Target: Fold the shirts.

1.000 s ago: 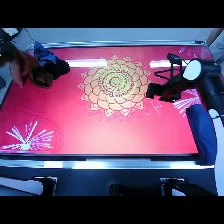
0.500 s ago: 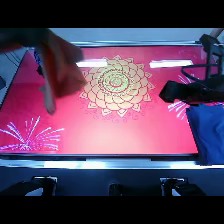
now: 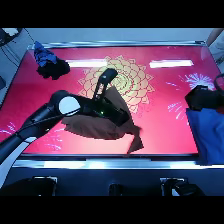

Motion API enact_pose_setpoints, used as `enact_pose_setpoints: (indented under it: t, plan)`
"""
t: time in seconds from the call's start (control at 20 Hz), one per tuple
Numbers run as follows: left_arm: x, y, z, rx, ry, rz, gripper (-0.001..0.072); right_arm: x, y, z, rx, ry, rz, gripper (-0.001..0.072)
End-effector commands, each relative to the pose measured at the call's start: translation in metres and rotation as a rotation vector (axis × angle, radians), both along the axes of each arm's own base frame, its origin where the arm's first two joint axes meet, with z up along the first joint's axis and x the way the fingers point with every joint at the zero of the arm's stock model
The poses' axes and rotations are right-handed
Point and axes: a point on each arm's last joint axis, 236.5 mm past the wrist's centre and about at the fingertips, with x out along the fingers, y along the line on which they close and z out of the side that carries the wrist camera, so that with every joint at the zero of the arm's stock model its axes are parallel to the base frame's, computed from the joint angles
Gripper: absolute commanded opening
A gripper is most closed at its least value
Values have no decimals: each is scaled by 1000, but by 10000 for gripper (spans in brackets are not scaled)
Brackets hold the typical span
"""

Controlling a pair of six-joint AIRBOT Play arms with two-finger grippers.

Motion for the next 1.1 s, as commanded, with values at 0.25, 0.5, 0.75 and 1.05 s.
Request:
enact_pose_setpoints:
  t: [0.25, 0.5, 0.75, 1.05]
  plan:
    - [65, 244, -65, 387, 251, 444, 720, 1, 45, -149, 96, 484, 98, 672]
    - [30, 324, -150, 430, 452, 552, 720, -43, 85, -264, 249, 740, 193, 692]
    - [24, 316, -179, 388, 526, 521, 715, -52, 77, -306, 222, 824, 163, 696]
    - [20, 287, -215, 428, 569, 435, 544, -55, 81, -331, 240, 922, 140, 695]
